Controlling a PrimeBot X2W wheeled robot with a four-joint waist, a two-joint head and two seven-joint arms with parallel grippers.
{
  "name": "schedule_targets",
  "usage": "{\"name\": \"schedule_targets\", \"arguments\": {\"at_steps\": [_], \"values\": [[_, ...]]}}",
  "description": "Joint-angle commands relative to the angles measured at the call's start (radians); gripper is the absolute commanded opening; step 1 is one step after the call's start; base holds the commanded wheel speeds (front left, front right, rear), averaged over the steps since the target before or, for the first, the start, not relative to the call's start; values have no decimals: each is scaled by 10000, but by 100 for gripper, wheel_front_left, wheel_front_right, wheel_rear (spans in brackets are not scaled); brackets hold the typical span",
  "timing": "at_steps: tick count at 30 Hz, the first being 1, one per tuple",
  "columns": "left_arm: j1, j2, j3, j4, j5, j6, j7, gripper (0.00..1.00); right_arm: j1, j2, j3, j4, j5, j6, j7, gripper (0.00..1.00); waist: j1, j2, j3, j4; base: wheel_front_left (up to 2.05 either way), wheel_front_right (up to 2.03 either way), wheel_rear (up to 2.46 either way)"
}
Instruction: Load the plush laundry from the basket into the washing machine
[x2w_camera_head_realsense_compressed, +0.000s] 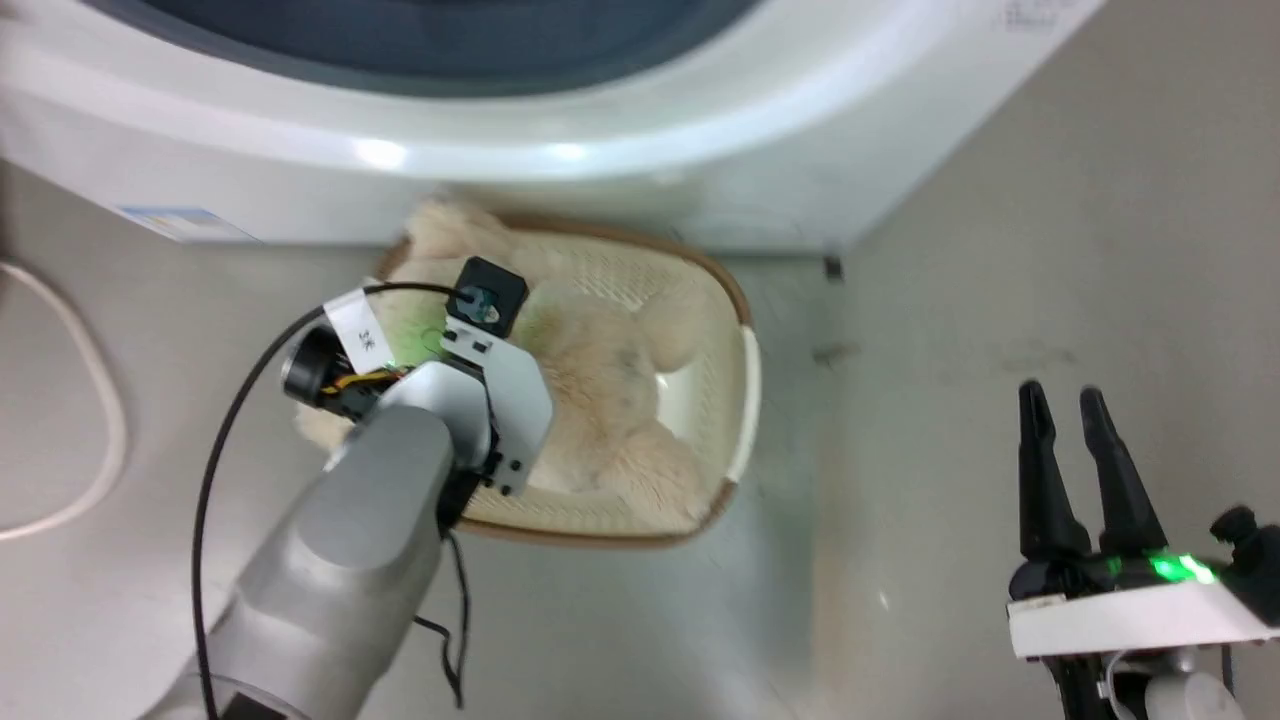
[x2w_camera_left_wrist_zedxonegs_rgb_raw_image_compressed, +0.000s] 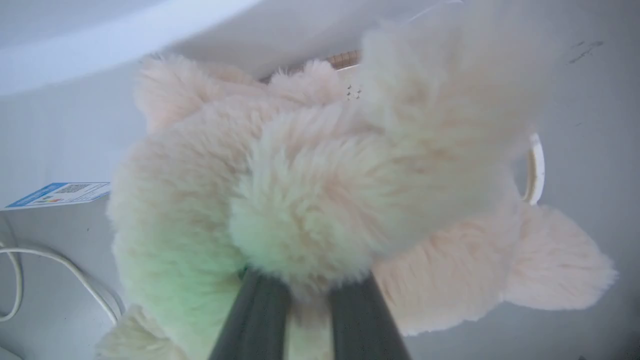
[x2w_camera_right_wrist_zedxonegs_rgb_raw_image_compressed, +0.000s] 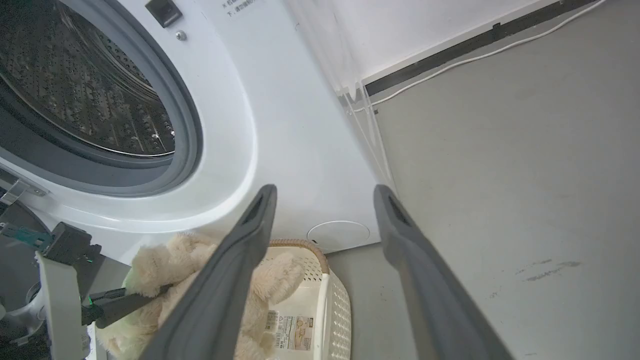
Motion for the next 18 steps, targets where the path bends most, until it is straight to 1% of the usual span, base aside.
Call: {"name": "schedule_targets", "arguments": {"at_steps": [1,9,13,18], "values": [[117,-101,90,31,-154,-30,-218,0,159,-4,-75,92,-80,-7,-42,100,1,0,-1166,894,0,0,0],[607,-734,666,173,-1060,-48,-1478,0,899,-4,-494,405,-303,-7,-42,100,1,0,-2666,1651,0,0,0],[888,-935,1134,96,-1622,23,-2157,0,1177,-4,-582,461,-350,-7,-42,100,1,0,-3145,1820,0,0,0],[1040,-1070,1614,-260,-2128,-26,-3255,0,1395,-4,-615,474,-369,-7,-42,100,1,0,-3450,1885,0,0,0]]}}
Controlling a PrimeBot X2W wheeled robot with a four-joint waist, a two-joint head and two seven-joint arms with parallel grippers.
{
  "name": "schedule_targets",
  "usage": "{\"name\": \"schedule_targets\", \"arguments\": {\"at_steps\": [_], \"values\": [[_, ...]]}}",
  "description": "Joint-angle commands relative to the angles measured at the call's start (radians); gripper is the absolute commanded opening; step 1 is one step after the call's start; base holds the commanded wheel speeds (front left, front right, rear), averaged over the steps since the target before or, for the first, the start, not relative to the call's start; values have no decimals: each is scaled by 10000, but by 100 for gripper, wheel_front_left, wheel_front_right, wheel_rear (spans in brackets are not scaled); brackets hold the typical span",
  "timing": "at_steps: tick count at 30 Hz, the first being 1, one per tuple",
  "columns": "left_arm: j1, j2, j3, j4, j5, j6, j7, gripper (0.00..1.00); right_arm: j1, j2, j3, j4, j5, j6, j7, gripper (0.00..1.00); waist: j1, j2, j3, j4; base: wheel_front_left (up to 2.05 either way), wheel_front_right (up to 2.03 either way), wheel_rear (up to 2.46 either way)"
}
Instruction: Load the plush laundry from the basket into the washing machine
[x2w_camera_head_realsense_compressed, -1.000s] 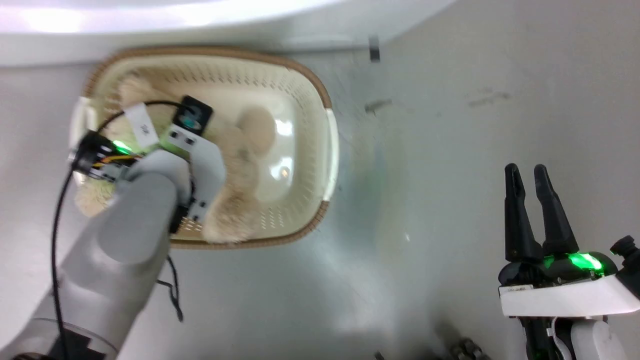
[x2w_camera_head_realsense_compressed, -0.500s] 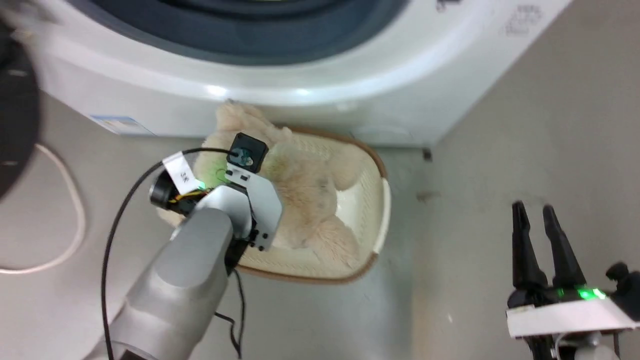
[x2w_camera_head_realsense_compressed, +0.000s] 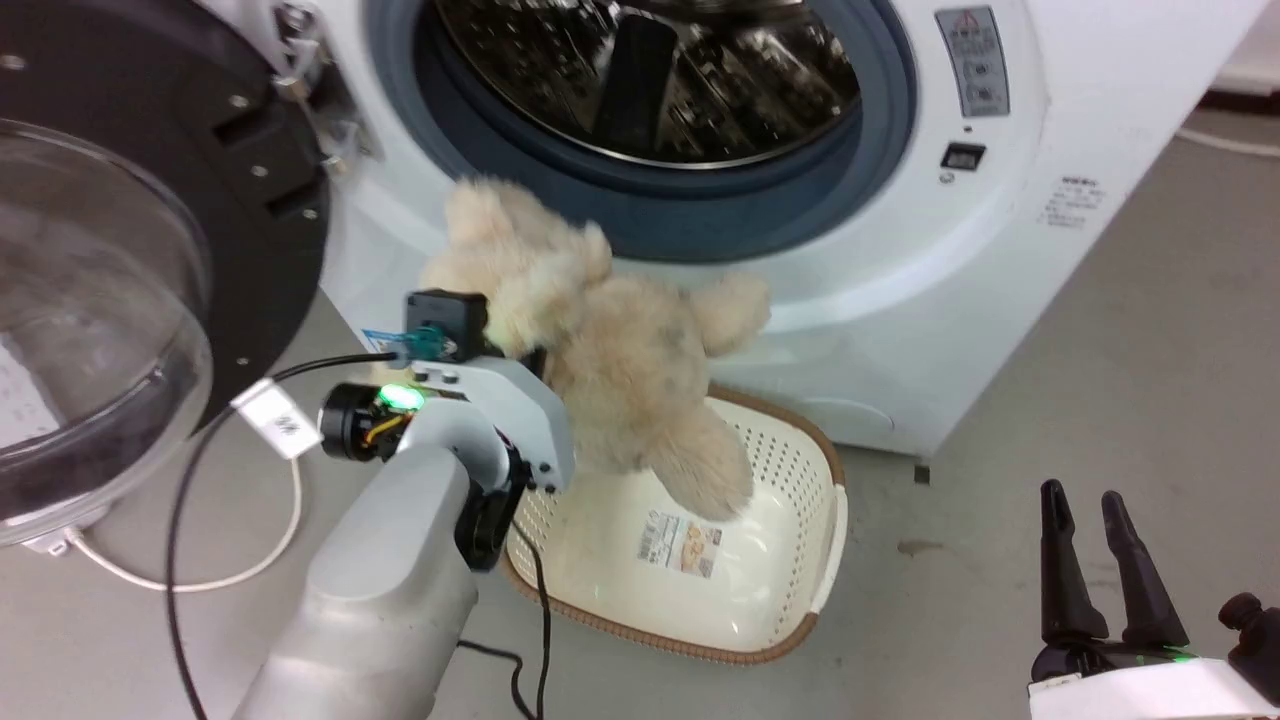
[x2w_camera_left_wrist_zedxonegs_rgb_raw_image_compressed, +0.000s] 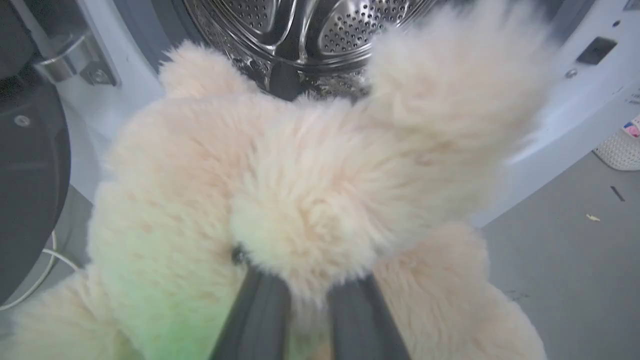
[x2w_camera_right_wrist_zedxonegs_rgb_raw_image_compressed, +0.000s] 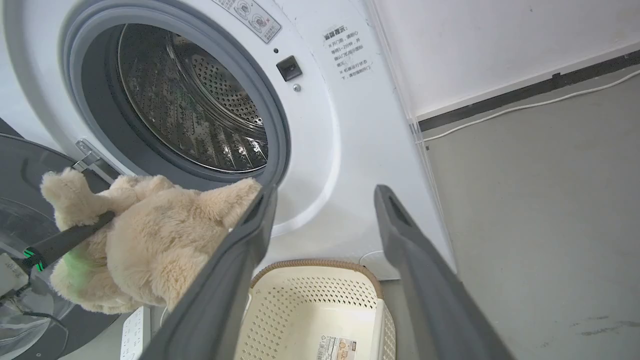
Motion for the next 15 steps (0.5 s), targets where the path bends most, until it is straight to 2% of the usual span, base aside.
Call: {"name": "schedule_targets", "arguments": {"at_steps": [1,4,8,15], "values": [[33,-87,141,-204,-111,-20,-349,0,139,-4,-28,12,-98,-6,-42,100,2,0,-181,121,0,0,0],[-20,-118,392,-442,-295,-11,-995,0,179,-4,28,0,-155,-6,-42,100,2,0,-208,42,0,0,0],[-201,-131,663,-724,-536,-225,-1539,0,169,-4,28,-72,-242,-6,-42,100,2,0,-63,-188,0,0,0],[-886,0,1339,-1062,-720,-137,-1914,0,24,-4,46,-219,-351,-6,-42,100,2,0,501,-821,0,0,0]]}}
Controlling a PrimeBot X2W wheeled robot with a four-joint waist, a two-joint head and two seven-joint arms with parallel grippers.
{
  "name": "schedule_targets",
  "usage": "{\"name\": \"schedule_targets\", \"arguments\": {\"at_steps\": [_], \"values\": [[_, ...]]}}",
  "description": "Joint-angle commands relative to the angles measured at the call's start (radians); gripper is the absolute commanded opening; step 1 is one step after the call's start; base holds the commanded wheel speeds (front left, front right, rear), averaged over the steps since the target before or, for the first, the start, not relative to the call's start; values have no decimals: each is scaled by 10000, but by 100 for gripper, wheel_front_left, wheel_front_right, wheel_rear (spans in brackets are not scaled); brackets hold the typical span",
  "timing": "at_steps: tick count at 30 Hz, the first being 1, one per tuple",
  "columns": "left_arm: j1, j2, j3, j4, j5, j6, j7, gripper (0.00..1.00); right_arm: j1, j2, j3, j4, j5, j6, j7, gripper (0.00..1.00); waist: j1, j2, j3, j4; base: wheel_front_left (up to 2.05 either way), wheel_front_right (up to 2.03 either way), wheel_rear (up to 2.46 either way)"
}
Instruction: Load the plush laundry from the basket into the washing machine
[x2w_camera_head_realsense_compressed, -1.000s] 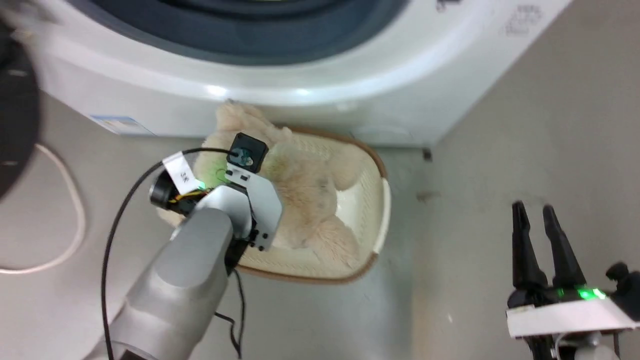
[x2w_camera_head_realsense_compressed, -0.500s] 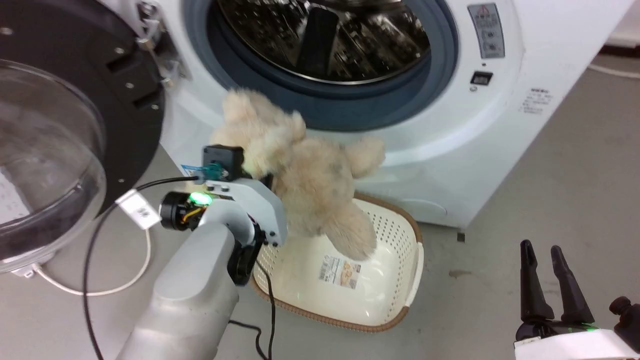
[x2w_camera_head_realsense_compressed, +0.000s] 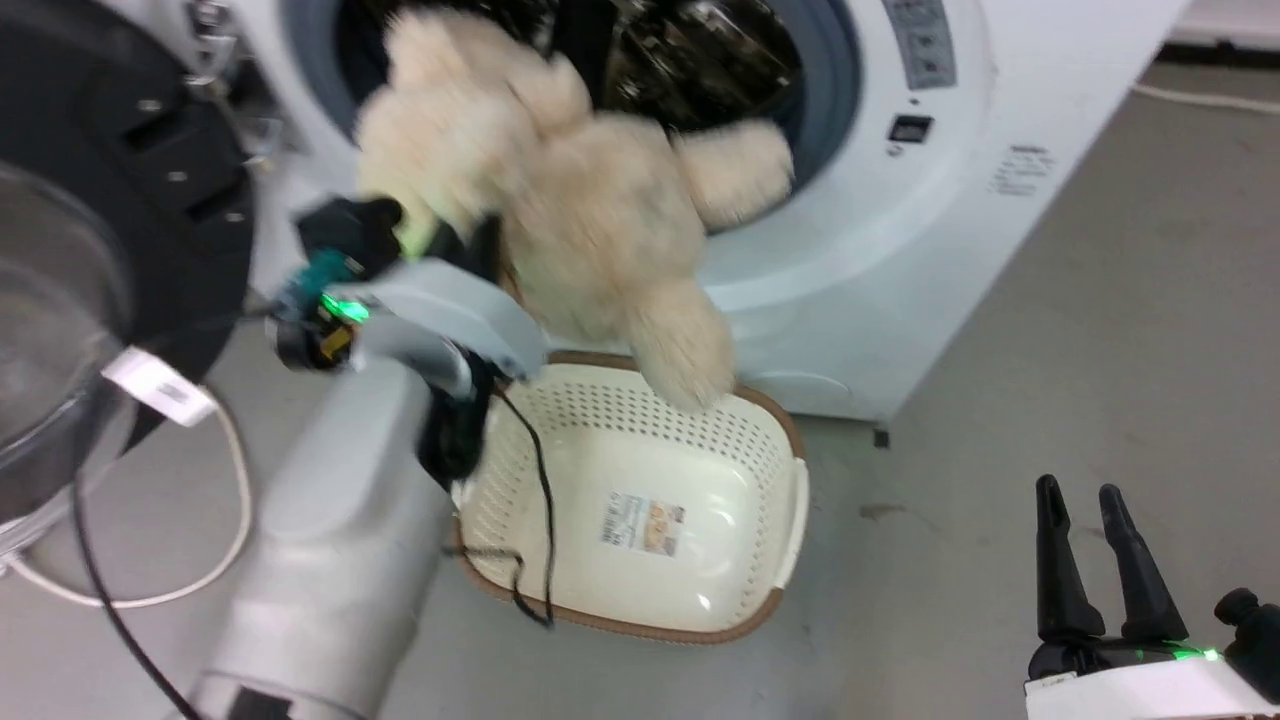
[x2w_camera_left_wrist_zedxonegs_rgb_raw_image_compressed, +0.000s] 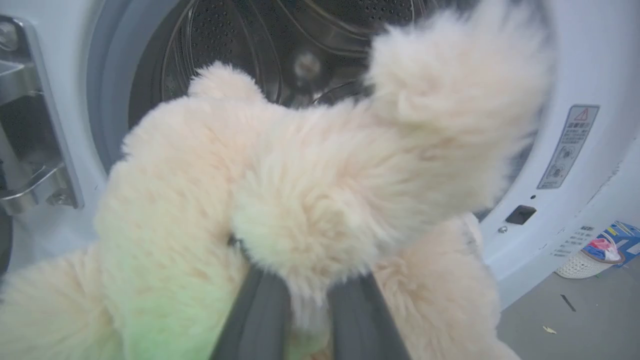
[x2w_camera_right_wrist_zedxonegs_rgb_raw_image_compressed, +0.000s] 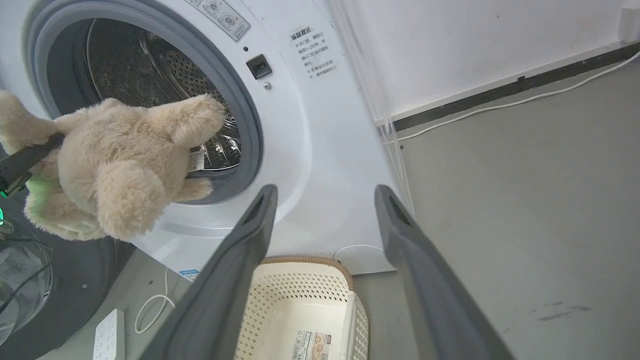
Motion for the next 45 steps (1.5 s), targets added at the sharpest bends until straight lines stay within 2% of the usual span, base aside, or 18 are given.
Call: {"name": "schedule_targets", "arguments": {"at_steps": [1,14,20,27,37,45], "values": [[-366,127,236,-140,-63,62,-127,0,-40,-4,7,-97,-27,-7,-42,100,-1,-1,345,-358,0,0,0],[-2168,1084,1618,-439,214,106,-181,0,-392,-4,219,-593,2,-7,-42,100,-1,-1,2092,-1782,0,0,0],[-2873,1466,1900,-321,624,55,-182,0,-555,-4,378,-847,164,-7,-42,100,-1,-1,2825,-2444,0,0,0],[-4067,2191,1711,38,1237,2,-143,0,-498,-4,548,-1131,438,-7,-42,100,-1,-1,3562,-3087,0,0,0],[-5729,3313,1049,306,2225,-34,476,0,-424,-4,846,-1450,807,-7,-42,100,-1,-1,4518,-3780,0,0,0],[-6917,4029,1186,141,2375,234,987,0,-165,-4,1180,-1747,928,-7,-42,100,-1,-1,5097,-4364,0,0,0]]}}
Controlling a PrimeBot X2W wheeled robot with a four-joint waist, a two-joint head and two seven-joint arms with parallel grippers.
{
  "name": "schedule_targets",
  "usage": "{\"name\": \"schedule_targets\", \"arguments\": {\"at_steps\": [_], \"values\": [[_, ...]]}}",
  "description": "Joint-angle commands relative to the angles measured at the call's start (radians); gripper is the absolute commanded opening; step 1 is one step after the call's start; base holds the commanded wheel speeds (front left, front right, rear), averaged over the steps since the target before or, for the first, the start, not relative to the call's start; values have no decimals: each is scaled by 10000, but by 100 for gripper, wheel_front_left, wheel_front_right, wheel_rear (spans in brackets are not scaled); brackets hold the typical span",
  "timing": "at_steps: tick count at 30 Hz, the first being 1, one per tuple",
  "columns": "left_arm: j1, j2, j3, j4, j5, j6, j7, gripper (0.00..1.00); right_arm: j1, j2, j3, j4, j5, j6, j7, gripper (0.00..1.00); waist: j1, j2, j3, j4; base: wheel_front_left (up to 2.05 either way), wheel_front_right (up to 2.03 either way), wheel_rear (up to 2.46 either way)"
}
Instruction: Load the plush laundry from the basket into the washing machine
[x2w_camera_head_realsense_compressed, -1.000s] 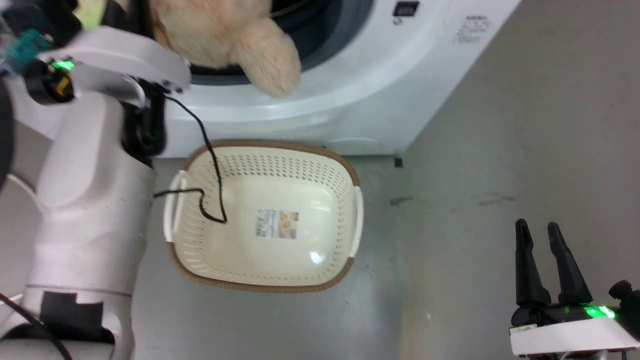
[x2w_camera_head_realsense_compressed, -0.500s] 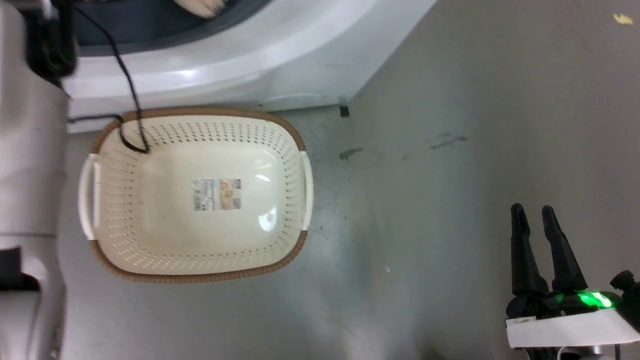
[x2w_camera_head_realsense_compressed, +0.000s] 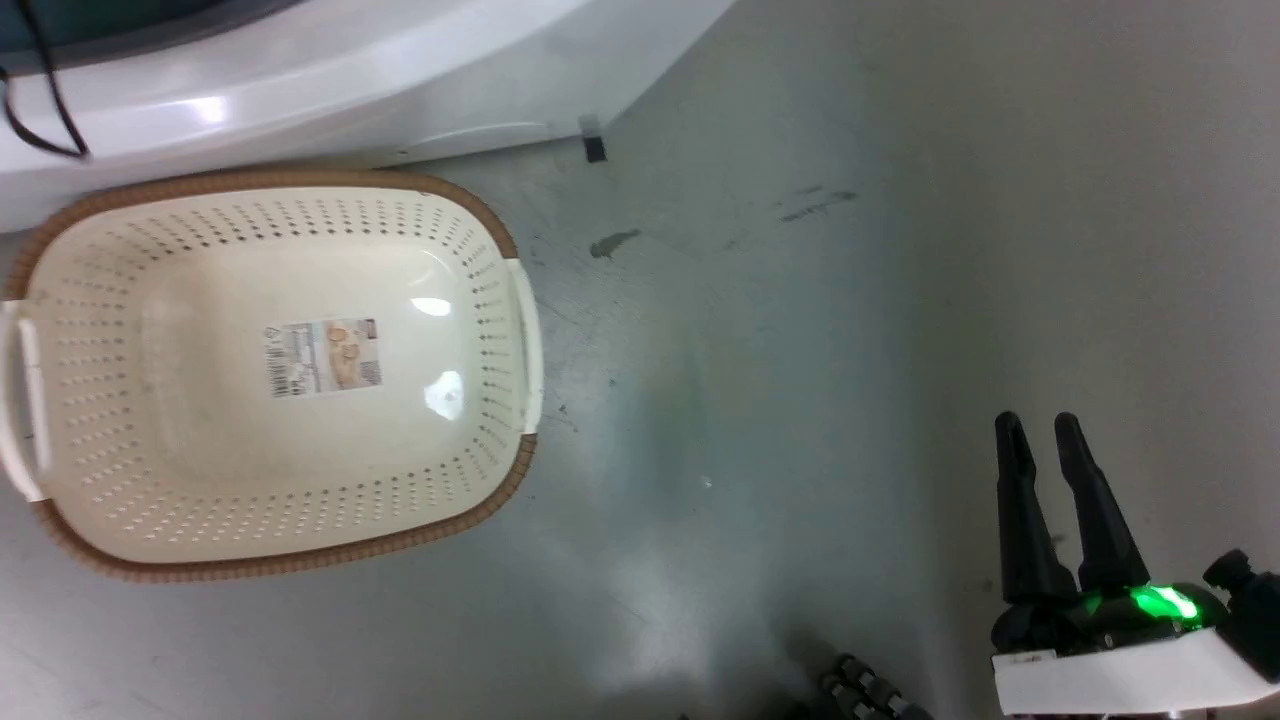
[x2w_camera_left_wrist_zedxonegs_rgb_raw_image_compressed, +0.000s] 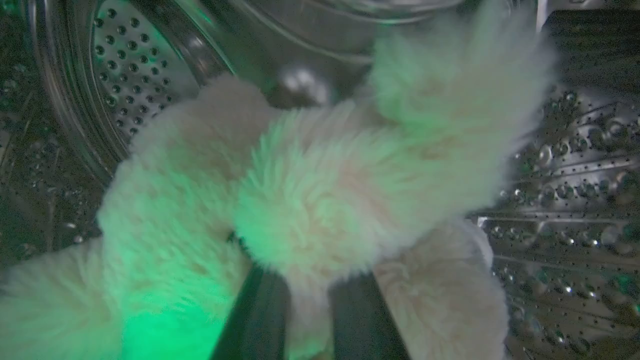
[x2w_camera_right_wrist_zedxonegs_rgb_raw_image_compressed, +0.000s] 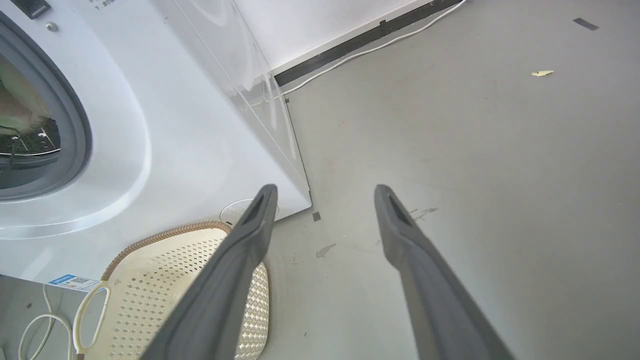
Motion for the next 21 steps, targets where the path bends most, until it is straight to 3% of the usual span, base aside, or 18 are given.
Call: {"name": "schedule_targets", "arguments": {"at_steps": [1,12,13,14,15,21], "values": [[-339,114,62,-135,42,59,30,0,145,-2,31,-94,33,-7,-42,100,-2,0,218,-219,0,0,0],[-818,393,260,-233,-260,305,982,0,225,-2,63,-718,60,-7,-42,100,-2,0,860,-374,0,0,0],[-792,366,259,-235,-296,303,993,24,187,-2,74,-741,69,-7,-42,100,-2,0,881,-340,0,0,0],[-752,335,224,-221,-316,279,1041,75,142,-2,78,-755,69,-7,-42,100,-2,0,890,-297,0,0,0],[-722,296,199,-224,-333,273,1044,100,94,-2,76,-760,65,-7,-42,100,-2,0,891,-246,0,0,0],[-523,-133,47,-76,-555,121,981,100,-220,-2,-82,-633,-47,-7,-42,100,-2,0,630,221,0,0,0]]}}
